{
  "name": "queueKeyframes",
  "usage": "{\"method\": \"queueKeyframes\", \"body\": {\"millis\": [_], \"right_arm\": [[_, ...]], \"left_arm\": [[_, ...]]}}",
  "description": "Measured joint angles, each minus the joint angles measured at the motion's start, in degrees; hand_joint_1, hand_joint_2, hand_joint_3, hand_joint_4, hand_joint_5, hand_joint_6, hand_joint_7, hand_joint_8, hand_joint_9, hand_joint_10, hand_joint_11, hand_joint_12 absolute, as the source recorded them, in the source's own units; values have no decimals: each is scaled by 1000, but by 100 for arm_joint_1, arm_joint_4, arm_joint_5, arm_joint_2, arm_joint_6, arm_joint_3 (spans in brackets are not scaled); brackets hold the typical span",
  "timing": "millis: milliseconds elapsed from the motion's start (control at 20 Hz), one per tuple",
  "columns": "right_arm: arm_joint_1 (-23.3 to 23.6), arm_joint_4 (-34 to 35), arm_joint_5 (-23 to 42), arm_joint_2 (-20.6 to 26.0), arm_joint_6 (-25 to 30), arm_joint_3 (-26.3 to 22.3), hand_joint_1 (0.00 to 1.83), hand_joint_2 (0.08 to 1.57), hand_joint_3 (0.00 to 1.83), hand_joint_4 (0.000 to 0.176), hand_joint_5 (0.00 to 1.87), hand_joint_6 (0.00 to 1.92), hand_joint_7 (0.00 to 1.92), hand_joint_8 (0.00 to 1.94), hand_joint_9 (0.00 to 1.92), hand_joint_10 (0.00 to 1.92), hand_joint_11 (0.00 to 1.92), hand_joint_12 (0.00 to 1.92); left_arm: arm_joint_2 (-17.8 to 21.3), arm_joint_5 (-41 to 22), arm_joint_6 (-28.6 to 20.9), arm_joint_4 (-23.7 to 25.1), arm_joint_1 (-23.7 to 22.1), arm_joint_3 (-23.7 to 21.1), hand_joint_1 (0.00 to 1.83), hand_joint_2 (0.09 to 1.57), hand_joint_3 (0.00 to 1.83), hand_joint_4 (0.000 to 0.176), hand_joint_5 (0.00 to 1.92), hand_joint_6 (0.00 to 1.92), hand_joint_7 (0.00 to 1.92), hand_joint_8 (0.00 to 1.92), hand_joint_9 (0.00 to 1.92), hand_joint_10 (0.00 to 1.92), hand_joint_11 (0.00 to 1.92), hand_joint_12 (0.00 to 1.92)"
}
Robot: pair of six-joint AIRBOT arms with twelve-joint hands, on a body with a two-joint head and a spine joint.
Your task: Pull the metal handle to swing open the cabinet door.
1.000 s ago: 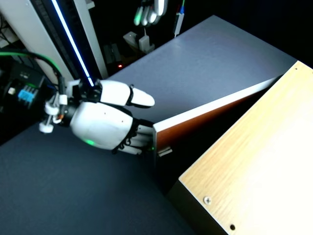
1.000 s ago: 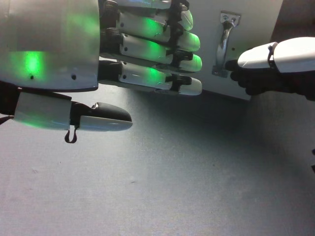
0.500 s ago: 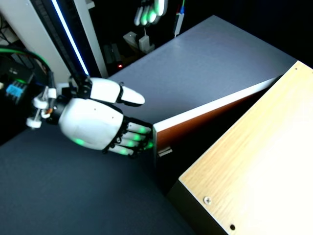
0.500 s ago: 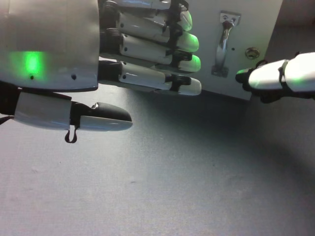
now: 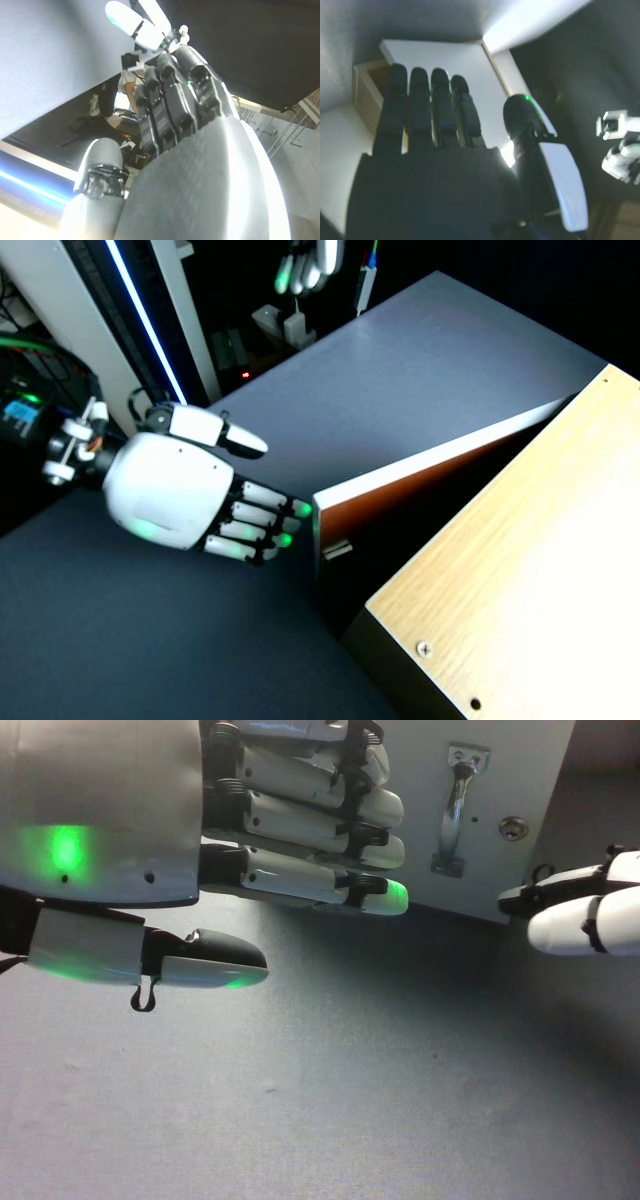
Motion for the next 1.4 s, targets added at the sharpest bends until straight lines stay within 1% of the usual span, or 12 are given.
{"method": "queueKeyframes", "body": {"millis": [150,400,600,750,900,1150,1250,1400], "right_arm": [[-44,-503,2,55,0,13,0,1571,94,0,224,0,229,0,197,2,0,573],[-42,-1513,66,55,4,245,0,1571,93,0,234,3,242,3,214,5,0,601],[-177,-2081,358,107,4,376,0,1571,99,0,236,3,238,1,204,1,0,567],[-188,-2424,555,107,11,614,0,1571,100,0,239,3,238,1,202,0,0,567],[-188,-2494,597,85,37,824,0,1571,100,0,239,2,240,1,199,1,0,545],[-188,-2509,793,-83,238,1261,0,1571,99,0,215,0,227,0,193,0,0,547],[-186,-2328,820,-144,332,1451,0,1571,97,0,216,2,226,0,194,1,0,546],[-162,-1641,772,-256,332,1526,0,1571,96,0,226,5,235,3,203,3,0,564]], "left_arm": [[0,0,0,0,0,0,0,1570,66,0,422,1,450,2,420,4,32,891],[0,4,0,0,0,0,0,1571,57,0,427,4,455,3,429,6,39,899],[0,9,0,0,0,0,0,1571,55,0,421,2,450,1,424,3,29,896],[0,-2,-2,-2,0,0,0,1571,58,0,417,0,445,0,420,0,25,892],[0,2,0,0,0,0,0,1571,65,0,425,3,452,3,428,4,30,892],[0,4,0,-2,0,0,0,1571,57,0,419,0,450,1,431,3,34,892],[0,2,0,0,0,0,0,1571,57,0,417,0,448,0,425,0,29,892],[0,2,-2,-2,0,0,0,1571,58,0,425,2,459,3,435,3,34,896]]}}
